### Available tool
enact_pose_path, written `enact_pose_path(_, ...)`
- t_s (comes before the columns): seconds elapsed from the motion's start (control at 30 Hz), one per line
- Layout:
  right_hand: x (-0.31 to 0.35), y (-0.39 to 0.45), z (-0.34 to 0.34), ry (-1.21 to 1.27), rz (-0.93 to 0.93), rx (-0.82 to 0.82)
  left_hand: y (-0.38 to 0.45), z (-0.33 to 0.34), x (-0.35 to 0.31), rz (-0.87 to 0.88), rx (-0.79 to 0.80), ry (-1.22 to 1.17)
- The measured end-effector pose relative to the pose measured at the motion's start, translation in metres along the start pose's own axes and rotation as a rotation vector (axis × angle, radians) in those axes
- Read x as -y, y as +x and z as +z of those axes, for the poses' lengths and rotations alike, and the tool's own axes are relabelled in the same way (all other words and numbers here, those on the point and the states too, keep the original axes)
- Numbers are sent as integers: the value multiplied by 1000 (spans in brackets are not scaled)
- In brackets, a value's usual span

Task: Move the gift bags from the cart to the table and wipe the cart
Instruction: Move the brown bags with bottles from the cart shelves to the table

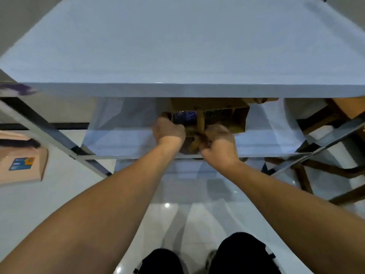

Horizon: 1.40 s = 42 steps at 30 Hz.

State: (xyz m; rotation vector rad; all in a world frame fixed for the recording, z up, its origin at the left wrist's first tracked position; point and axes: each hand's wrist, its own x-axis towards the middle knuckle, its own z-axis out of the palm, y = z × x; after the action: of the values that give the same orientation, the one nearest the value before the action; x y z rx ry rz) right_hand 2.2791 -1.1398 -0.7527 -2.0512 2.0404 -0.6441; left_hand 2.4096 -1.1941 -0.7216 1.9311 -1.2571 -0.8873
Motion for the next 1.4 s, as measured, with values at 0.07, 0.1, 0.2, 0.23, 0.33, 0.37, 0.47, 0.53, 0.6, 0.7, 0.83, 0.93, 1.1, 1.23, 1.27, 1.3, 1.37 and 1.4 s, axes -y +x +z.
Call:
enact_pose_path(0.07,9,-17,-17,91,27,-11,-18,-16,-13,-81,41,84)
enact_pose_path(0.1,18,-25,-27,127,24,-17,-27,-25,-18,-132,70,97)
enact_pose_path(0.2,44,-43,-68,261,8,-42,-53,-51,-27,-283,119,49)
enact_pose_path(0.23,53,-45,-85,314,52,-37,-62,-58,-28,-353,126,26)
enact_pose_path(0.33,80,-43,-136,446,224,-4,-89,-85,-39,-545,189,-16)
enact_pose_path(0.37,87,-41,-148,472,271,4,-99,-95,-43,-584,204,-19)
enact_pose_path(0.47,108,-42,-182,466,344,124,-129,-129,-57,-626,261,111)
enact_pose_path(0.53,125,-53,-201,483,360,189,-151,-153,-69,-583,361,259)
enact_pose_path(0.6,140,-65,-220,561,449,189,-173,-174,-81,-536,502,395)
enact_pose_path(0.7,157,-88,-249,620,532,199,-204,-201,-99,-456,678,566)
enact_pose_path(0.83,178,-121,-302,606,556,309,-233,-234,-118,-308,803,696)
enact_pose_path(0.93,191,-145,-350,569,556,336,-247,-249,-136,-158,829,718)
enact_pose_path(1.1,206,-192,-430,455,583,171,-294,-257,-198,64,853,728)
enact_pose_path(1.23,193,-241,-500,350,645,6,-359,-248,-266,324,905,727)
enact_pose_path(1.27,187,-257,-518,340,675,-33,-378,-243,-282,395,913,740)
enact_pose_path(1.3,180,-275,-535,337,714,-75,-398,-237,-296,471,916,758)
enact_pose_path(1.37,166,-316,-569,343,791,-185,-444,-219,-320,625,928,786)
enact_pose_path(1.4,157,-338,-586,333,830,-246,-471,-209,-331,697,935,796)
